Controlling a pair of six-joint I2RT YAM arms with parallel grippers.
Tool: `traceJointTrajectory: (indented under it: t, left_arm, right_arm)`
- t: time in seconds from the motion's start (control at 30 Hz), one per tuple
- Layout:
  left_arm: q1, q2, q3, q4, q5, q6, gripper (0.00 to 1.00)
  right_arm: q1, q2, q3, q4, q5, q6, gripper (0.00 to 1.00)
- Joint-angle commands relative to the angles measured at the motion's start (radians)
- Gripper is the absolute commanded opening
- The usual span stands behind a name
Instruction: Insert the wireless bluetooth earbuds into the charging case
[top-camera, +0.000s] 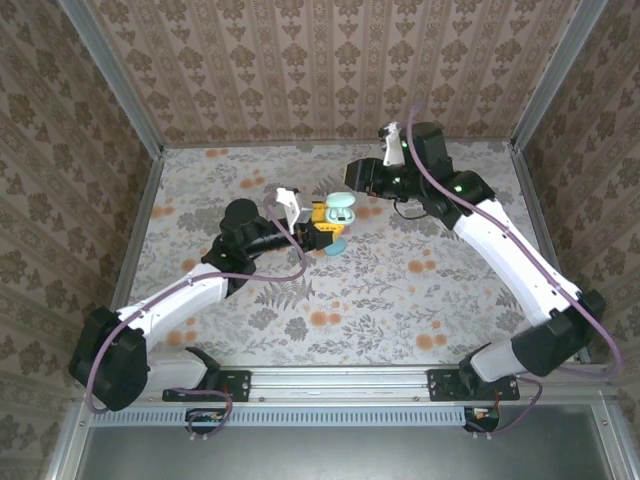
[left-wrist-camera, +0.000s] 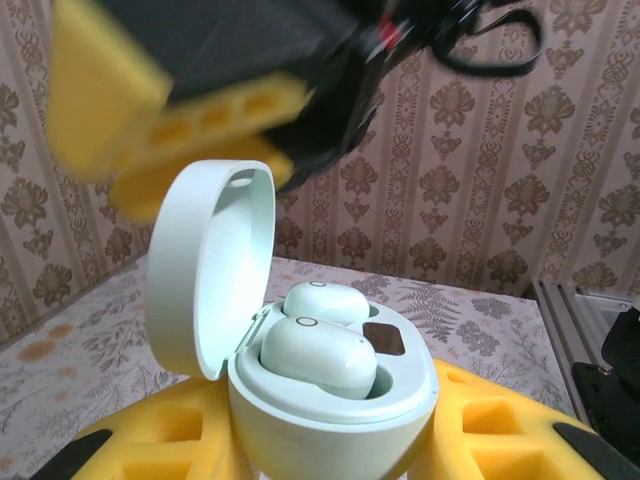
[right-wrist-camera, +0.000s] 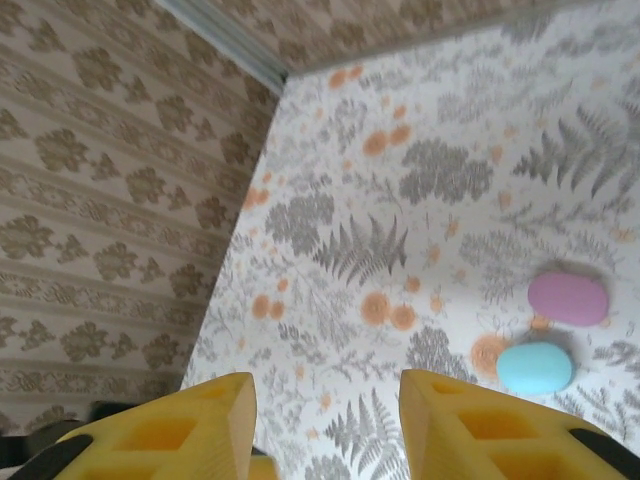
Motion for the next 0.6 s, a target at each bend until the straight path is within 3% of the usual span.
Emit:
traceJointTrajectory:
  t: [0.0,0.27,0.43,0.57]
  left_arm:
    - [-0.008,-0.021,0.035,-0.002,0.003,0.027,0.25]
    - [-0.005,-0.017,0.032,0.022,-0.068,0.006,0.25]
    - [-0.002,-0.012,0.033,0.046,-0.062,-0.009,0.25]
    - [0.000,-0.015,0.031,0.055,-0.065,-0.017,0.25]
  right_arm:
    - [-0.002,0.032,0.040,-0.093,-0.104,-0.014,0.45]
    - [-0.007,-0.068,-0.140,0.058,-0.279,0.038,0.51]
    - [-0.039,-0.164,-0.283,0.204,-0.360,0.174,0.56]
    - [-0.065,-0.190,-0.391,0.420,-0.460,0.348,0.60]
